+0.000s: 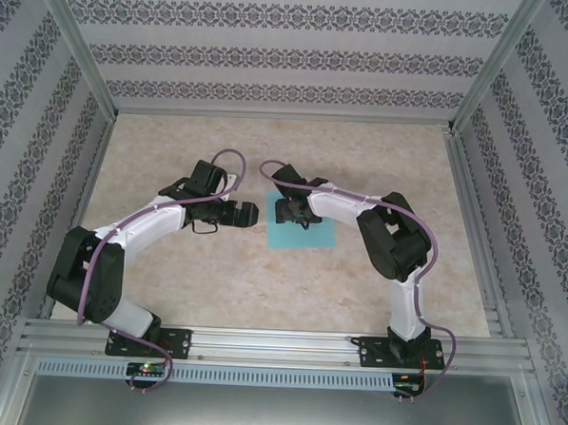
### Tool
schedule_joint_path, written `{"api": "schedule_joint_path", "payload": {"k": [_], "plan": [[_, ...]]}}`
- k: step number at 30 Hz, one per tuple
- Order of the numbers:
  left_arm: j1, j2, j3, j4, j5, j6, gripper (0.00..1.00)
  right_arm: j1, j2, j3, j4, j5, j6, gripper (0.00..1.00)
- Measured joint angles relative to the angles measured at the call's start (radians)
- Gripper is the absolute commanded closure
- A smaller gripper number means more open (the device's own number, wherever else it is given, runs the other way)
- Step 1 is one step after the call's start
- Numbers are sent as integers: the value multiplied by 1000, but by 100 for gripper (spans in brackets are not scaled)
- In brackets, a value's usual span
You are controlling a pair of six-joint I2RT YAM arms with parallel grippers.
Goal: Fold a paper plane with a square sheet of paper (pick it up from the middle)
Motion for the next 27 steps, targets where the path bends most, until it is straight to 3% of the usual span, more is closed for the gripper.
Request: {"api": "schedule_joint_path", "payload": {"k": [16,27], "plan": [[0,16,-9,0,19,-4,0,-9,-18,-45,65,-4,-11,34],[0,17,-10,0,20,-4,0,-14,-37,-61,70,-13,-31,56]]}}
